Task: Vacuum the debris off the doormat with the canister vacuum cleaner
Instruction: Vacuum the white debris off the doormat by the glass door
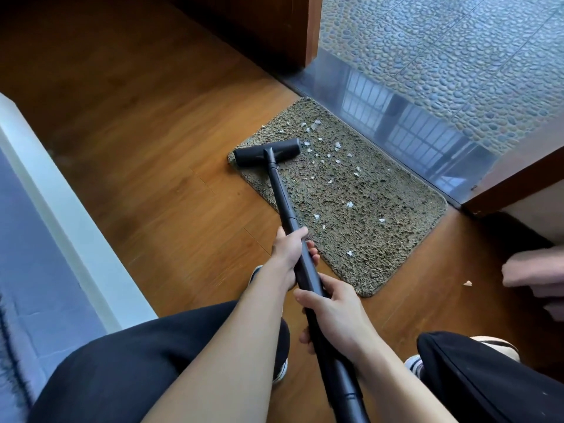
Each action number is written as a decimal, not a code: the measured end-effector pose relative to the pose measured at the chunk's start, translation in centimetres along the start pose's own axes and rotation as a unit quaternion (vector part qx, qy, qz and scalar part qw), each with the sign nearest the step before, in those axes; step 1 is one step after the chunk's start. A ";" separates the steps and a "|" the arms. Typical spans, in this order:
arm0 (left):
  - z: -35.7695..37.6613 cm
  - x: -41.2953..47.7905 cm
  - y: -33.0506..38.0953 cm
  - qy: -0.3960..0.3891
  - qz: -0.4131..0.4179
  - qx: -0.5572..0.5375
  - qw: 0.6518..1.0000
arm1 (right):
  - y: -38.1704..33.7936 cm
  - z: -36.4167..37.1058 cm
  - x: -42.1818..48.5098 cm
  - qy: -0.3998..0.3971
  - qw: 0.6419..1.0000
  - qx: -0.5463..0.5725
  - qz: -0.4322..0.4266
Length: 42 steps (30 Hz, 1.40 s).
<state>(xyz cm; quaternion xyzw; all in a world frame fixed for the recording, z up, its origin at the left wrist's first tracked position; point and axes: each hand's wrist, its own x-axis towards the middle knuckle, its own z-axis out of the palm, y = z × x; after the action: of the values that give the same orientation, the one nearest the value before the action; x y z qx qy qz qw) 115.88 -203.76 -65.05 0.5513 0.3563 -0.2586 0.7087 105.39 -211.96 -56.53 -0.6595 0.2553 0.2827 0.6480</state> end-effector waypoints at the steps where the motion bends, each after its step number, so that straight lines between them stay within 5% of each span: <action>1: 0.0 -0.1 0.0 -0.004 0.000 -0.012 1.000 | 0.0 -0.1 0.2 0.000 1.000 0.000 0.002; 24: 2.3 -10.5 -9.8 -0.019 -0.063 0.021 0.998 | 6.6 -3.3 -11.7 0.034 0.999 -0.026 0.031; 42: 0.6 -1.1 0.9 -0.002 -0.017 0.052 0.998 | -0.5 0.4 -1.1 0.014 1.000 0.023 0.000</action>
<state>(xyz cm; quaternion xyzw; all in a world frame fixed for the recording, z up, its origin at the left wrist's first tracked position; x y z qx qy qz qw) 115.98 -204.16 -63.55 0.5808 0.3506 -0.2903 0.6749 104.94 -211.56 -55.43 -0.6485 0.2706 0.2675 0.6593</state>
